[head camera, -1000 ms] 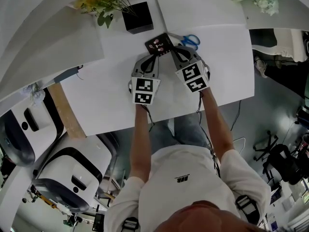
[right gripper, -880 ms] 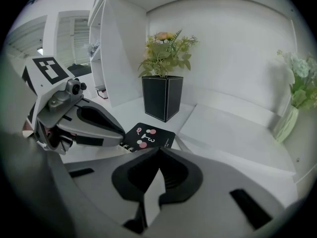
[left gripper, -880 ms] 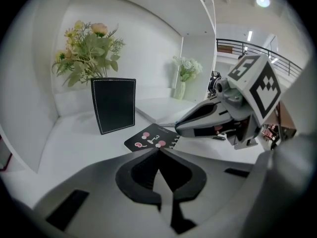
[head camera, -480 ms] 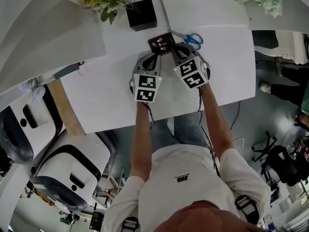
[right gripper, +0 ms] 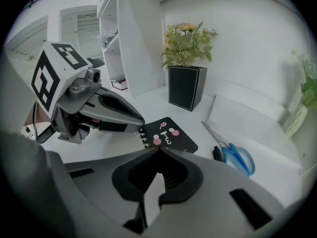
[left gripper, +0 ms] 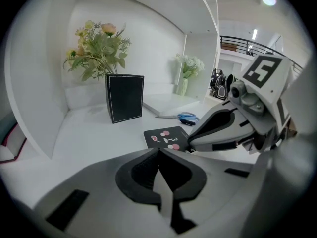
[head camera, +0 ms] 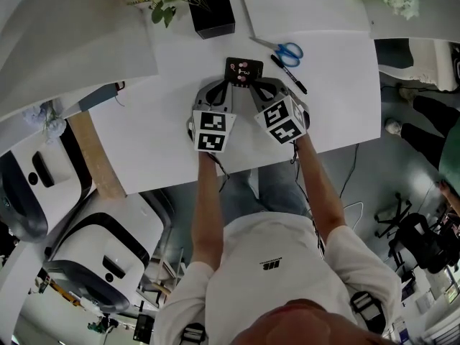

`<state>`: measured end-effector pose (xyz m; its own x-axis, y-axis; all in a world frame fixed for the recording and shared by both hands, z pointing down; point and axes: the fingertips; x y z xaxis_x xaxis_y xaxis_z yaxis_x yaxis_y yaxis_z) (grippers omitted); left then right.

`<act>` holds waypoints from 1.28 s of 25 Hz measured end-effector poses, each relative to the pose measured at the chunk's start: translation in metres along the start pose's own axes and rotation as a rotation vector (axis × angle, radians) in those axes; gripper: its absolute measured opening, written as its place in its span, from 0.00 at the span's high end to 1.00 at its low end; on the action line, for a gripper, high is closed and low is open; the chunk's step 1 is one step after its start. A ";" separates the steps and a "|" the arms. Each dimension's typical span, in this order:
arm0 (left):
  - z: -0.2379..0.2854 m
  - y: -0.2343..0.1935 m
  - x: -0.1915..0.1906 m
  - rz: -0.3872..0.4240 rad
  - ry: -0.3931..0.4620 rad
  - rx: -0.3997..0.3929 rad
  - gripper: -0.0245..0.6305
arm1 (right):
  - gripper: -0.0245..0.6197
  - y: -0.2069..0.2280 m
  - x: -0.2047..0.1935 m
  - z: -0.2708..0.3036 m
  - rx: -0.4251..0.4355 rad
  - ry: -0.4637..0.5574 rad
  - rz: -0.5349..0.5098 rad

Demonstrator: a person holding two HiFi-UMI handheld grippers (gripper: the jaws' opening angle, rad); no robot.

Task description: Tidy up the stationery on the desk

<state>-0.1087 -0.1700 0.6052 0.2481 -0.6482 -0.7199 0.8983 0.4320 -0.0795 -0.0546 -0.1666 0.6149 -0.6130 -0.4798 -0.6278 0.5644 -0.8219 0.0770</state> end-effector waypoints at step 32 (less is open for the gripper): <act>-0.054 -0.010 -0.048 0.059 -0.032 0.032 0.96 | 0.97 -0.144 -0.011 0.002 0.153 0.047 0.006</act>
<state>-0.1491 -0.1096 0.6031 0.3121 -0.6420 -0.7003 0.8928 0.4502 -0.0147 -0.1299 -0.0438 0.6126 -0.5809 -0.4730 -0.6624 0.4748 -0.8579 0.1962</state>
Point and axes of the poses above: the fingertips, and each gripper's own axes: z forward along the fingers, y to its right, x out of its top, and after that the axes turned 3 degrees about z, right-handed
